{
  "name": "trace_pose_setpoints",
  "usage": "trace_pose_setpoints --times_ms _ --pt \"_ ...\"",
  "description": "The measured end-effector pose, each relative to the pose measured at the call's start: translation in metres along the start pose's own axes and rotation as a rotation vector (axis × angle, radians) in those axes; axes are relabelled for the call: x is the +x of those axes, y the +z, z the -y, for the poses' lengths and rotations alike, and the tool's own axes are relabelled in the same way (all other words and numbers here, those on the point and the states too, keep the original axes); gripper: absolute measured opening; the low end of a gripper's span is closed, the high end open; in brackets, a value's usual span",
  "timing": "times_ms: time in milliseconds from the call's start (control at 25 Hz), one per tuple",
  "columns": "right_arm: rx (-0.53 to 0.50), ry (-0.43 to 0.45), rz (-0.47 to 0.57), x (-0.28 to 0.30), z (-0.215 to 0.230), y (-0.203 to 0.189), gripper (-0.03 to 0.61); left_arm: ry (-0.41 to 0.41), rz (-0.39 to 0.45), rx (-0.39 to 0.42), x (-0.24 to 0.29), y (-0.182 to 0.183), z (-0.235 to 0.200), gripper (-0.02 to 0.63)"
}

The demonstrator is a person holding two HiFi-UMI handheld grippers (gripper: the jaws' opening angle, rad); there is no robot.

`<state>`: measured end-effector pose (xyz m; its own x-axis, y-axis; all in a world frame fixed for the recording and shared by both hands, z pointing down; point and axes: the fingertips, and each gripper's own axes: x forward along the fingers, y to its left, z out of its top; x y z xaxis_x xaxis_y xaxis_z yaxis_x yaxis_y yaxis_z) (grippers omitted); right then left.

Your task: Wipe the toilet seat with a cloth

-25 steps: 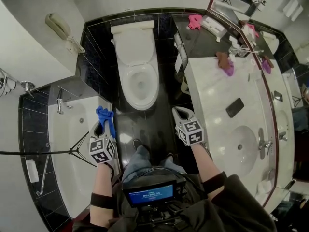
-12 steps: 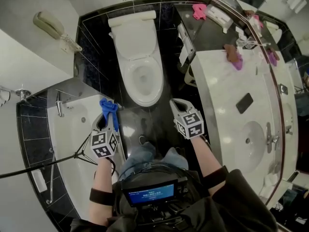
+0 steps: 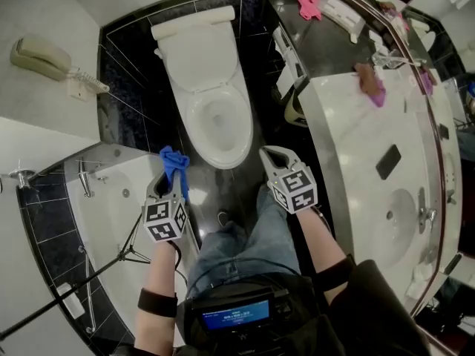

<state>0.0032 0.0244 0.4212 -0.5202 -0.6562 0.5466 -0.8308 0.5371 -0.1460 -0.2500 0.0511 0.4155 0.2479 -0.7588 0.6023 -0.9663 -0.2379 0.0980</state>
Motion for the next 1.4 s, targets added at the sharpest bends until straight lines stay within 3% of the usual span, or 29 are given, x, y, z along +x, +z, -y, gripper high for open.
trace_pose_setpoints --times_ms 280,720,1080,1400 --pt "-0.015 0.036 -0.015 0.099 0.064 -0.02 0.014 0.047 -0.038 -0.038 0.129 -0.02 -0.011 0.069" --pt "-0.051 0.051 -0.069 0.265 0.17 -0.096 0.014 0.091 -0.081 -0.006 0.356 -0.077 -0.024 0.069" --pt "-0.08 0.06 -0.081 0.339 0.213 -0.141 0.014 0.109 -0.101 0.054 0.497 -0.109 -0.036 0.069" --pt "-0.077 0.069 -0.067 0.361 0.243 -0.162 0.015 0.128 -0.124 0.097 0.59 -0.131 -0.052 0.069"
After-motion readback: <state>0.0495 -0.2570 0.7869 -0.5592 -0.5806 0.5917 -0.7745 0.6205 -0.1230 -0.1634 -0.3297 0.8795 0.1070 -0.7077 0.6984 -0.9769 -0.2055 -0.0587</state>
